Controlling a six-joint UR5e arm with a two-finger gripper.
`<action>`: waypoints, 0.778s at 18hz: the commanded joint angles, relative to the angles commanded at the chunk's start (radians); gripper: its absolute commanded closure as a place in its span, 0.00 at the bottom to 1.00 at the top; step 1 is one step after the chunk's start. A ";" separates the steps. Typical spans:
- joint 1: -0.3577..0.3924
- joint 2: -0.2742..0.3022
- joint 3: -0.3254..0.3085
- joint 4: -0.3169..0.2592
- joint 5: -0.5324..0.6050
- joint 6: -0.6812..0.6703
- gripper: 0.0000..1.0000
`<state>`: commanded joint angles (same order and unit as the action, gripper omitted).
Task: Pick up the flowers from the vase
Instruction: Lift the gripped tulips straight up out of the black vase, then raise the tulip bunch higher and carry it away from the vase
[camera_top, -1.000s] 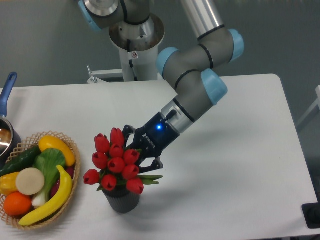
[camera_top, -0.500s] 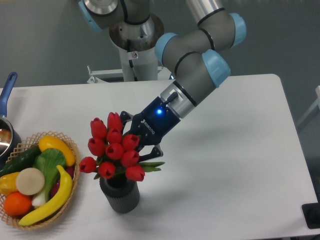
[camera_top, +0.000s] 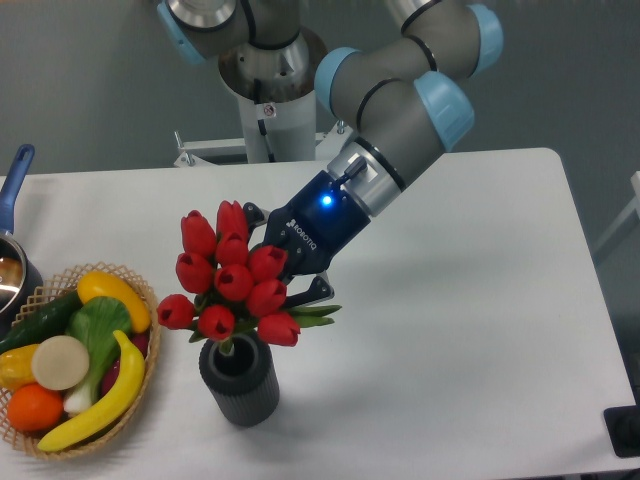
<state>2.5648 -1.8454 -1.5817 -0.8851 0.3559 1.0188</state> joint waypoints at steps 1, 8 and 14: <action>-0.002 0.000 0.012 0.000 -0.002 -0.023 0.63; -0.003 0.041 0.035 0.000 -0.002 -0.107 0.63; 0.060 0.104 0.035 -0.003 0.017 -0.195 0.63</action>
<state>2.6244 -1.7412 -1.5462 -0.8882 0.3727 0.8238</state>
